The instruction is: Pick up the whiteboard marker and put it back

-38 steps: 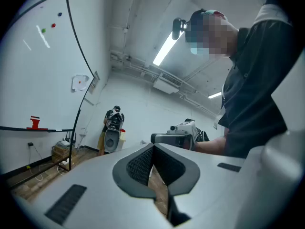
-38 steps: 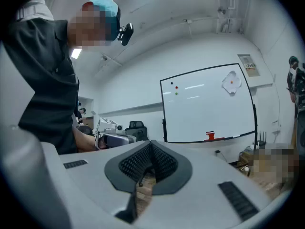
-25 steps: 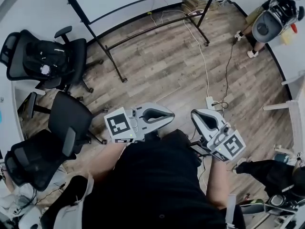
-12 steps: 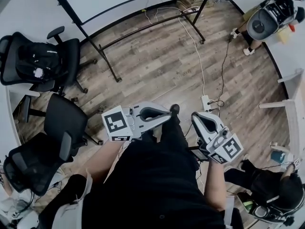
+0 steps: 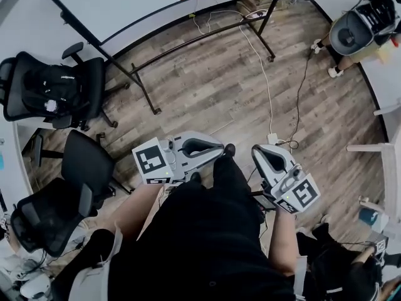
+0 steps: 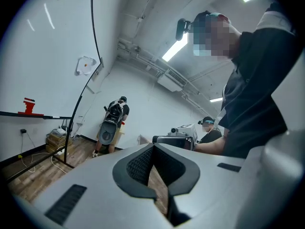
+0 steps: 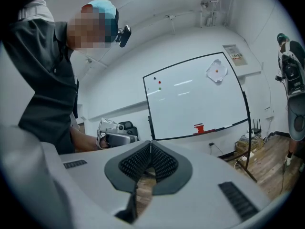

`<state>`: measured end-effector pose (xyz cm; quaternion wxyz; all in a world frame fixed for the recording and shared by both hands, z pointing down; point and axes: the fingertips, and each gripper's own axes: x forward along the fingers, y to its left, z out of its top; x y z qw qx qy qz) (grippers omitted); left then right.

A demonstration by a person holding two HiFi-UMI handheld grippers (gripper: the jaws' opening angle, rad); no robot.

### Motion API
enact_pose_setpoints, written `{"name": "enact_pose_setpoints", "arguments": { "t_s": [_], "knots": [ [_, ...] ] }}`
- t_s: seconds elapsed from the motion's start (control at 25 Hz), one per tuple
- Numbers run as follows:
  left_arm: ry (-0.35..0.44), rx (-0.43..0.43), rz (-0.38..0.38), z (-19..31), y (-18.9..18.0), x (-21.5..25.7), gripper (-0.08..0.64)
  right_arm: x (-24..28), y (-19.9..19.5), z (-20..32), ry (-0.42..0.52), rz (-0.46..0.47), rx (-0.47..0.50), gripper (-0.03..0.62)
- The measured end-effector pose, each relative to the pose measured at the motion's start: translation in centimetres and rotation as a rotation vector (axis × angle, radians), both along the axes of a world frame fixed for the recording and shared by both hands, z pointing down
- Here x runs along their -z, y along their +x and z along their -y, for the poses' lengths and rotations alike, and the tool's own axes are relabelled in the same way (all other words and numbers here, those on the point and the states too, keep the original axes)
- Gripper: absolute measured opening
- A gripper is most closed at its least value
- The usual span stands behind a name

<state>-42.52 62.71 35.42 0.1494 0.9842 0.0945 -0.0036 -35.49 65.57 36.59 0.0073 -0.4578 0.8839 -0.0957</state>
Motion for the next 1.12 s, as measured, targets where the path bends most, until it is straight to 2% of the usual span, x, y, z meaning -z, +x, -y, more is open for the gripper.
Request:
{"name": "enact_pose_setpoints", "arguments": {
  "t_s": [0.2, 0.56, 0.72, 0.92, 1.12],
  "knots": [
    [0.011, 0.006, 0.019, 3.4, 6.0, 0.6, 0.009, 0.0, 5.2, 3.9, 0.022, -0.016, 0.024, 0.020],
    [0.085, 0.142, 0.013, 9.9, 15.9, 2.5, 0.009, 0.5, 15.4, 9.5, 0.042, -0.003, 0.115, 0.020],
    [0.059, 0.206, 0.014, 12.1, 17.8, 2.4, 0.010, 0.7, 18.1, 12.0, 0.046, 0.029, 0.128, 0.020],
    [-0.006, 0.221, 0.042, 14.8, 18.7, 1.2, 0.010, 0.4, 19.8, 14.6, 0.040, 0.062, 0.122, 0.020],
    [-0.036, 0.207, 0.027, 18.9, 20.4, 0.5, 0.011, -0.9, 21.5, 17.4, 0.002, 0.054, 0.116, 0.020]
  ]
}}
